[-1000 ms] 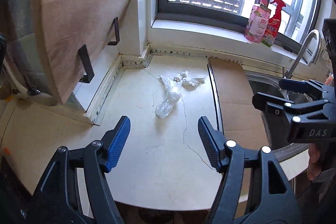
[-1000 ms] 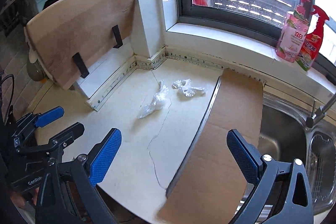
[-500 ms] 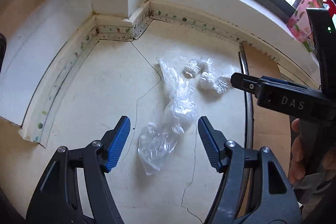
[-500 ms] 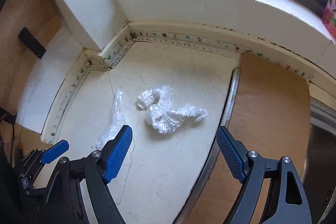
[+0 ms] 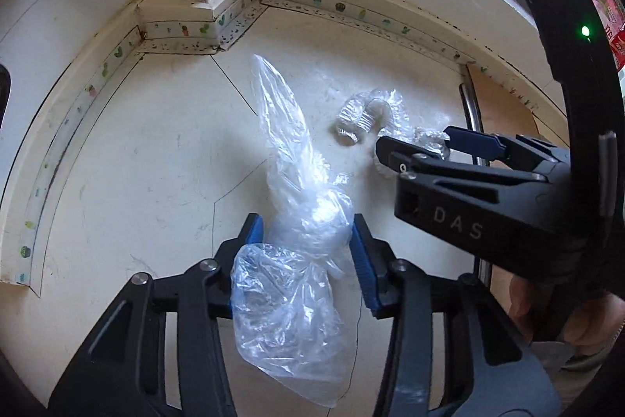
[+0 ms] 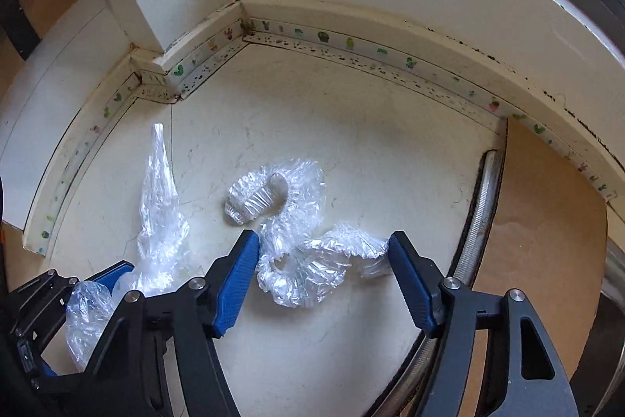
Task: Collect trash
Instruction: 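Grasp a clear plastic bag with the left tool while the right tool grasps the other bag, then carry both plastic bags down over the black bin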
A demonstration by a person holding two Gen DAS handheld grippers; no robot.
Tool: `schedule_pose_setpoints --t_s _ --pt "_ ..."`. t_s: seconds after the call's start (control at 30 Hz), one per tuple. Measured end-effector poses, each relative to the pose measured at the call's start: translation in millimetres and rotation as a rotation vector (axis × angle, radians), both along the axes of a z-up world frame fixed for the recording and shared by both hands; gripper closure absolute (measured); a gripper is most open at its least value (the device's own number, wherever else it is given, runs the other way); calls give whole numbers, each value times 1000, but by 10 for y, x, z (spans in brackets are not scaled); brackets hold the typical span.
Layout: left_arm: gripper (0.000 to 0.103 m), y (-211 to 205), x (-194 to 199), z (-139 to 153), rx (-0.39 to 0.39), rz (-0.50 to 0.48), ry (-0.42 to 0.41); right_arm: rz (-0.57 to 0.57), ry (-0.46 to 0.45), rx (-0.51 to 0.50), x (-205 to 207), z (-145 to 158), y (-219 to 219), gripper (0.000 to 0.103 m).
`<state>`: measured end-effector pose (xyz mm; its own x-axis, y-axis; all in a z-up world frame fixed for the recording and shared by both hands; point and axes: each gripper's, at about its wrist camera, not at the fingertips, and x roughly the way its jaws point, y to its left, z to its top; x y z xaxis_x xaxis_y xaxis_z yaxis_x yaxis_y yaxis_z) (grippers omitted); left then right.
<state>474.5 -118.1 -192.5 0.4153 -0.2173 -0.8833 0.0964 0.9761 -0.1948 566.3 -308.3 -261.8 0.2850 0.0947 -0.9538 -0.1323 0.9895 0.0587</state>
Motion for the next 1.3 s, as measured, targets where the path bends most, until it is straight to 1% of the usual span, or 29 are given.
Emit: schedule_pose_setpoints --t_s 0.07,0.1,0.13,0.17,0.2,0.23,0.33,0.43,0.47,0.63,0.77,1.0,1.03,1.13,1.3 --pt "71 12 -30 20 -13 10 1 18 -4 -23 0 -27 46 41" --pt "73 10 -31 18 -22 10 0 27 -8 -33 -15 -11 61 46" --pt "75 10 -58 32 -29 7 0 35 -12 -37 -20 -14 75 55" --pt "77 13 -97 58 -32 5 0 40 -15 -35 -53 4 79 61" --pt "77 7 -118 66 -26 7 -2 43 -16 -34 -65 11 90 77" --pt "79 18 -143 85 -23 9 -4 39 -13 -31 -72 24 75 81" --pt "80 39 -250 191 -22 11 -19 0 3 10 -74 33 26 85" --pt "80 67 -407 359 0 8 -44 -47 26 84 -154 100 -48 88" --pt "81 72 -474 420 16 6 -51 -58 26 104 -222 157 -68 88" --pt "81 172 -918 743 40 -3 -79 -73 -6 172 -723 575 -42 89" --pt "81 287 -1406 1016 59 -16 -104 -76 -48 214 -1260 974 81 89" --pt "81 629 -2509 1434 35 -56 -161 -98 -118 267 -2366 1648 412 89" --pt "81 668 -2657 1480 31 -62 -171 -104 -126 281 -2541 1736 467 89" --pt "81 837 -3146 1608 18 -74 -199 -115 -156 281 -3107 2014 647 89" --pt "81 1116 -3914 1727 6 -96 -229 -120 -186 283 -3964 2302 989 89"
